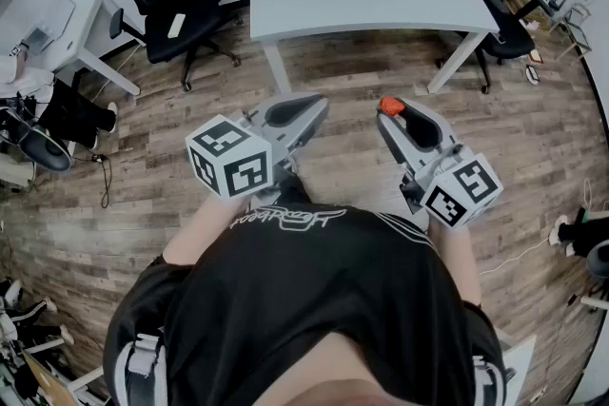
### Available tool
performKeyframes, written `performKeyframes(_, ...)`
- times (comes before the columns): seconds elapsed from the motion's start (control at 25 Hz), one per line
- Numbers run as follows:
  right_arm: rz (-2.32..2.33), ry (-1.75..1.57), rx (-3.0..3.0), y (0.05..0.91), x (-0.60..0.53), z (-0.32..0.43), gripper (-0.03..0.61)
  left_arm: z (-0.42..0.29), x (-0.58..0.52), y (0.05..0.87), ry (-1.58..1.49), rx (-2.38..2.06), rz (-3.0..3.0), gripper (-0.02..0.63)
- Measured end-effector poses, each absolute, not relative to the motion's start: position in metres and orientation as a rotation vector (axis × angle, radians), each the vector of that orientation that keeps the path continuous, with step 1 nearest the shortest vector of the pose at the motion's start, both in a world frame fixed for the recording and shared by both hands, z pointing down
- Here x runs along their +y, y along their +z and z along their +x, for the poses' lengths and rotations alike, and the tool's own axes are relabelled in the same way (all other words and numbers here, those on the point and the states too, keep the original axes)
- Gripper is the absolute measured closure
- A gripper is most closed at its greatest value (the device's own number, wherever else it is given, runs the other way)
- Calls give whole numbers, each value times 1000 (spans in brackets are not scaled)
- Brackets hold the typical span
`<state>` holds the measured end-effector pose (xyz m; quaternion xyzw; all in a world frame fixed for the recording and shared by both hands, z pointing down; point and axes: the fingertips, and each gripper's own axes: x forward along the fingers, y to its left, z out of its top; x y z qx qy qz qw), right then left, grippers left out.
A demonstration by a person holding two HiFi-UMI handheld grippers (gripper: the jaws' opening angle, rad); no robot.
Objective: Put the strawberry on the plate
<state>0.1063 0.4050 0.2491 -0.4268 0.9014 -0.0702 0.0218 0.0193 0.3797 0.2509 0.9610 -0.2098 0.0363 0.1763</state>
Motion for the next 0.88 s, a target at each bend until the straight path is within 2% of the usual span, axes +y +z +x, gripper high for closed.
performKeyframes(0.88, -1302, -224, 2784, 256, 389, 106, 448, 19, 369, 260, 123, -601, 2711, 607)
